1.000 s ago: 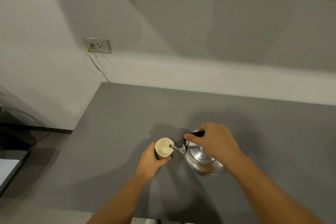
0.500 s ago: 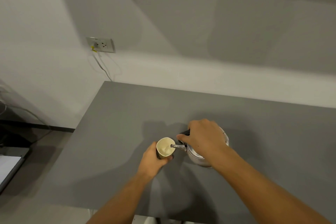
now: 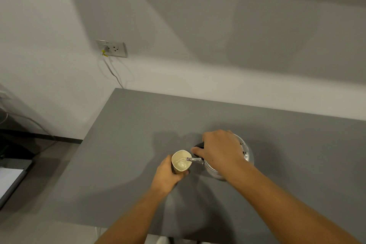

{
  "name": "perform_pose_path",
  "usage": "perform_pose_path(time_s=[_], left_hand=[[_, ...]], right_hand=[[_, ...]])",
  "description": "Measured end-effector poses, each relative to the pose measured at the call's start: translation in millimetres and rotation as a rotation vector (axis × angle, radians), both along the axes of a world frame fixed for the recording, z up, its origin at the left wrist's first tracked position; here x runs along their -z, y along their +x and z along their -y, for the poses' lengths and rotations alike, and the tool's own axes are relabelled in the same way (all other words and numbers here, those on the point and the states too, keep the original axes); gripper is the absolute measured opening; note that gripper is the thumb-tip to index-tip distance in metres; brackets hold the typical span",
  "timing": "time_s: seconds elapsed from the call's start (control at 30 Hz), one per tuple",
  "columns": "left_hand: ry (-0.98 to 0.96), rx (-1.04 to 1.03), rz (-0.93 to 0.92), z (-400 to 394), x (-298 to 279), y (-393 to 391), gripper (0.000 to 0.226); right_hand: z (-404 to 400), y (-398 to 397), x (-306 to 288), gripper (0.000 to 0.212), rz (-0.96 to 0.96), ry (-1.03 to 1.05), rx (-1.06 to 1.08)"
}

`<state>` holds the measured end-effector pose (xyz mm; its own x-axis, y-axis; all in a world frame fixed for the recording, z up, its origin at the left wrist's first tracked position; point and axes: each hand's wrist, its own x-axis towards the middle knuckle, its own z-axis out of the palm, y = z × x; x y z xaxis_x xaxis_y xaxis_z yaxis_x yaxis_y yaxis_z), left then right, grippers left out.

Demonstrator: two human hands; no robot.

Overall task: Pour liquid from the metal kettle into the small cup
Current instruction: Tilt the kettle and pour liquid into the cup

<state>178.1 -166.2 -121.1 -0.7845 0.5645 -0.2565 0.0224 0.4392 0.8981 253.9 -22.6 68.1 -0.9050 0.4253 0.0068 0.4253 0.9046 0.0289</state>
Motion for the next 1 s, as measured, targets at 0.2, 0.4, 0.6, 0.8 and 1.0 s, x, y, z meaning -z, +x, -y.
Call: perform_pose_path(time_s=[0.2, 0.4, 0.6, 0.8, 1.0], left_hand=[[-0.002, 0.004, -0.008, 0.1, -2.5, 0.1, 0.055], [-0.001, 0.003, -0.008, -0.6, -2.0, -0.3, 0.056], [0.008, 0.003, -0.016, -0.2, -0.3, -0.6, 0.056], [0.016, 0.002, -0.007, 0.1, -1.6, -0.2, 0.055], [0.022, -0.005, 0.003, 0.1, -2.8, 1.5, 0.053]], right_hand=[[0.4, -0.6, -0.6, 0.042, 0.005, 0.002, -0.001], [0.1, -2.5, 0.6, 0.042, 0.009, 0.003, -0.008], [-1.5, -4.0, 3.6, 0.042, 0.010, -0.004, -0.020], [-1.4, -4.6, 4.0, 0.041, 0.016, 0.014, -0.037], [0.4, -6.2, 3.0, 0.043, 0.041, 0.016, -0.063]])
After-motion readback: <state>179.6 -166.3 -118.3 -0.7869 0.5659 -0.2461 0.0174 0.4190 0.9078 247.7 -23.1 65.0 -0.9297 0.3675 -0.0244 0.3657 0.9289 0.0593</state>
